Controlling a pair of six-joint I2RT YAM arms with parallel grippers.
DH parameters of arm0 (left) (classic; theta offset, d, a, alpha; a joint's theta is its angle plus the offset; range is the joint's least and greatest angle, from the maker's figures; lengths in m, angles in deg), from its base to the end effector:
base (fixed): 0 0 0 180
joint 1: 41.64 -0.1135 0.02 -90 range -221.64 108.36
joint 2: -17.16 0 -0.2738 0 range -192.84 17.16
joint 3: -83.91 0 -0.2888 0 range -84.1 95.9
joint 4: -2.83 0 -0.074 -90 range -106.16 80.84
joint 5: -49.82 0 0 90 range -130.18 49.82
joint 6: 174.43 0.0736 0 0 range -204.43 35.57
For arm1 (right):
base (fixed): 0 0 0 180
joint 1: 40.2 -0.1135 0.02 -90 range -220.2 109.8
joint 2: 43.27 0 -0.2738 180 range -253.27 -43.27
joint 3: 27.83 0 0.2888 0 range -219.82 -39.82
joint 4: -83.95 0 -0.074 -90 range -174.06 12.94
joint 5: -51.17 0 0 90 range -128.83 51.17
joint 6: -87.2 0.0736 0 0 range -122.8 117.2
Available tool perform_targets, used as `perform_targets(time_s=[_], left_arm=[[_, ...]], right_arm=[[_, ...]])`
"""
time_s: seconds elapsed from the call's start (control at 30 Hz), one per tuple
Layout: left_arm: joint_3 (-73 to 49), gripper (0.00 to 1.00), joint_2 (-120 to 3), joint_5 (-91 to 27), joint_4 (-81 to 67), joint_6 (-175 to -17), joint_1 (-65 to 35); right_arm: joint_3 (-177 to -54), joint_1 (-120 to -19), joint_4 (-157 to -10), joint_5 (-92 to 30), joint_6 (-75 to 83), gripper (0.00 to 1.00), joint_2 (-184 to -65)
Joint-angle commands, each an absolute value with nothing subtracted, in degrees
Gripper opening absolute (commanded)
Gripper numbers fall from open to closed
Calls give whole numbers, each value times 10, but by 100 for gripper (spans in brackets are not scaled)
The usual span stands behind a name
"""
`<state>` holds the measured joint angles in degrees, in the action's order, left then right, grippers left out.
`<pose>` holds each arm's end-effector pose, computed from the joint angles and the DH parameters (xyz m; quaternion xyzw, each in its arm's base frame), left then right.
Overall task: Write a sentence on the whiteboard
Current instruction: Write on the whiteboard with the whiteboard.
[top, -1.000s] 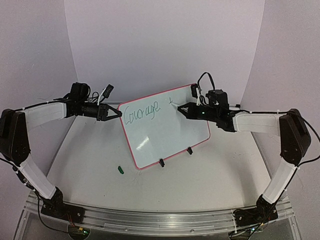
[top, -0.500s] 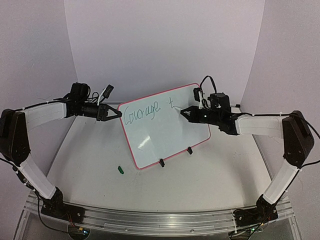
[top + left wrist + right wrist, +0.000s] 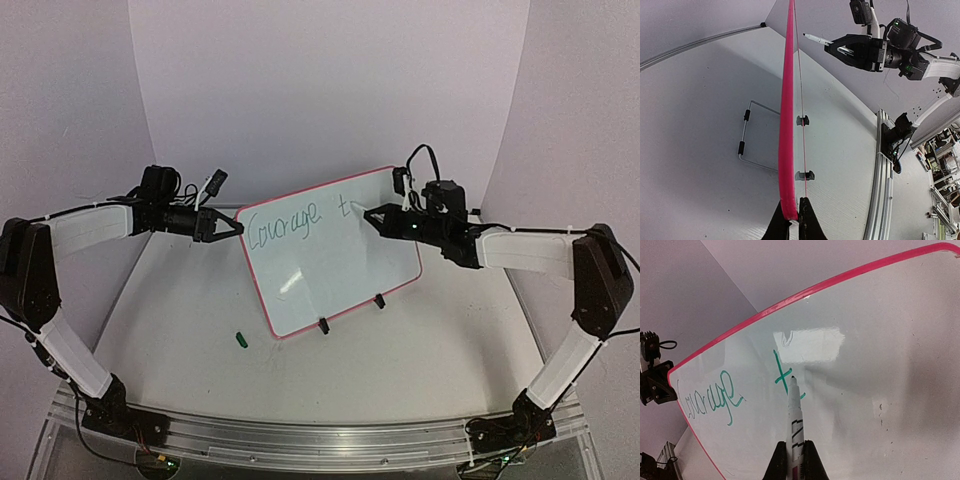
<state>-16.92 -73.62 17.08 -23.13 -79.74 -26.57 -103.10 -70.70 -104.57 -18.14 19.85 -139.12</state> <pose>0.3671 -0.1630 0.2598 0.3436 0.7395 -0.4632 0.3473 0.3814 0.2548 0.2545 -0.1650 0.7553 0.4016 0.4909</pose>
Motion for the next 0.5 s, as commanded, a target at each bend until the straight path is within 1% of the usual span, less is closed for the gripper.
perform_targets(time_s=[0.0,0.47], left_arm=[[-163,0,-729,146,-252,-744,-249],[-162,0,-732,146,-253,-743,-248]], right_arm=[[-1049,-704,-1066,-180,205,0,-1395],[-1074,-698,-1068,-175,208,0,-1424]])
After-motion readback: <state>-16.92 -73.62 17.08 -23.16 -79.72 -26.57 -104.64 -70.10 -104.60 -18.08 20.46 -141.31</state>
